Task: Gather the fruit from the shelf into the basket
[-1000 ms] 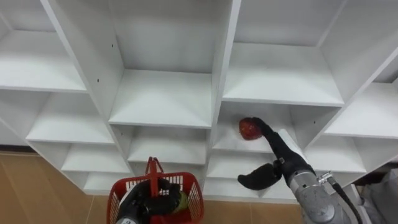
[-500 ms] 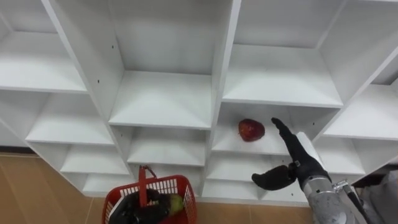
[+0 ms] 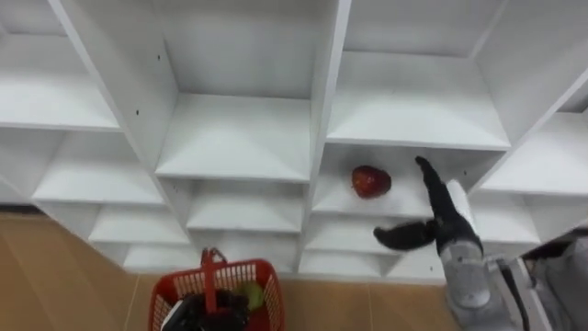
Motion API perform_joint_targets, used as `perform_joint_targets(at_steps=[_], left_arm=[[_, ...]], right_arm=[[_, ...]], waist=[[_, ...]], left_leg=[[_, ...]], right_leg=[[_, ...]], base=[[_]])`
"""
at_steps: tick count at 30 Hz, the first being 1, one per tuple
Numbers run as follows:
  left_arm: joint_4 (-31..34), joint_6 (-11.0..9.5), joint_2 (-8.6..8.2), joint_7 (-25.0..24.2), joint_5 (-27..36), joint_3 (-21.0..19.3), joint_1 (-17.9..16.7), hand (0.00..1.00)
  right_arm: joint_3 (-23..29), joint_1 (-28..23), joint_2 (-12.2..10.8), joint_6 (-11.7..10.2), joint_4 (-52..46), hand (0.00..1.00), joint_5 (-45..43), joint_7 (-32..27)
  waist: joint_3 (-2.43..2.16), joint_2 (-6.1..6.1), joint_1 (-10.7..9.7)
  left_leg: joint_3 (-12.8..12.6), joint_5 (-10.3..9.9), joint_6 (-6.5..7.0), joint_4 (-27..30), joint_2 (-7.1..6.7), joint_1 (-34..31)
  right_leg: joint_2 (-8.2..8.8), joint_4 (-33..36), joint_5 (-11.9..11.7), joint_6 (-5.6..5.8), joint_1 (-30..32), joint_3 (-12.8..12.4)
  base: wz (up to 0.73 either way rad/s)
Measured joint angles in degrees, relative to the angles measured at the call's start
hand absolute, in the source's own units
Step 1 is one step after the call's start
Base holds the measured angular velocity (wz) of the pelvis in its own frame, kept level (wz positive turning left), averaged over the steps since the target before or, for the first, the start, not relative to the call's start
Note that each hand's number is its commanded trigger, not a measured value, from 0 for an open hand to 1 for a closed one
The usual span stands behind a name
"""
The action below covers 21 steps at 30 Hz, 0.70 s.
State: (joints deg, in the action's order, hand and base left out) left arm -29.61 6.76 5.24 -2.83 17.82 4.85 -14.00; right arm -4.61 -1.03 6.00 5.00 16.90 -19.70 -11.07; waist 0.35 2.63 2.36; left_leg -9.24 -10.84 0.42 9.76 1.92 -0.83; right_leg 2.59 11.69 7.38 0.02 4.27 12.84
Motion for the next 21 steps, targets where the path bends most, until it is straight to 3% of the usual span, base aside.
perform_joint_targets(at_steps=[6,9,13,21], left_arm=[[-0.89,-0.11,0.30,-0.14,0.04,0.56,3.10,1.00],[-4.04,-1.88,0.31,-0.16,0.11,1.02,6.28,1.00],[-6.56,-2.13,0.33,-0.19,0.01,1.03,9.27,1.00],[-11.03,-2.14,0.22,-0.18,-0.60,1.03,11.35,1.00]], right_arm=[[-1.84,6.03,0.04,-1.77,9.94,0.00,2.89,-4.70],[-1.86,9.87,0.21,-2.47,15.03,0.00,6.25,-5.41],[-2.14,13.28,0.23,-2.98,18.10,0.00,8.19,-6.78],[-1.98,18.32,0.26,-3.76,23.93,0.00,9.14,-9.74]], waist=[[0.17,0.13,0.39],[0.41,0.47,1.31],[0.88,1.70,2.57],[0.87,1.97,3.07]], left_leg=[[1.28,0.01,-0.02,1.27,0.09,-2.97],[1.32,0.13,-0.06,1.68,0.09,-4.50],[1.41,0.38,-0.18,2.17,0.31,-7.00],[2.39,0.47,-0.23,2.98,0.39,-9.91]], right_leg=[[0.18,-0.09,-0.02,-0.03,1.54,1.51],[0.21,0.00,-0.18,-0.25,2.95,1.55],[0.16,0.10,-0.53,-0.62,5.16,1.92],[0.17,-0.04,-0.82,-0.76,7.26,3.04]], base=[[0.14],[0.00],[0.00],[0.06]])
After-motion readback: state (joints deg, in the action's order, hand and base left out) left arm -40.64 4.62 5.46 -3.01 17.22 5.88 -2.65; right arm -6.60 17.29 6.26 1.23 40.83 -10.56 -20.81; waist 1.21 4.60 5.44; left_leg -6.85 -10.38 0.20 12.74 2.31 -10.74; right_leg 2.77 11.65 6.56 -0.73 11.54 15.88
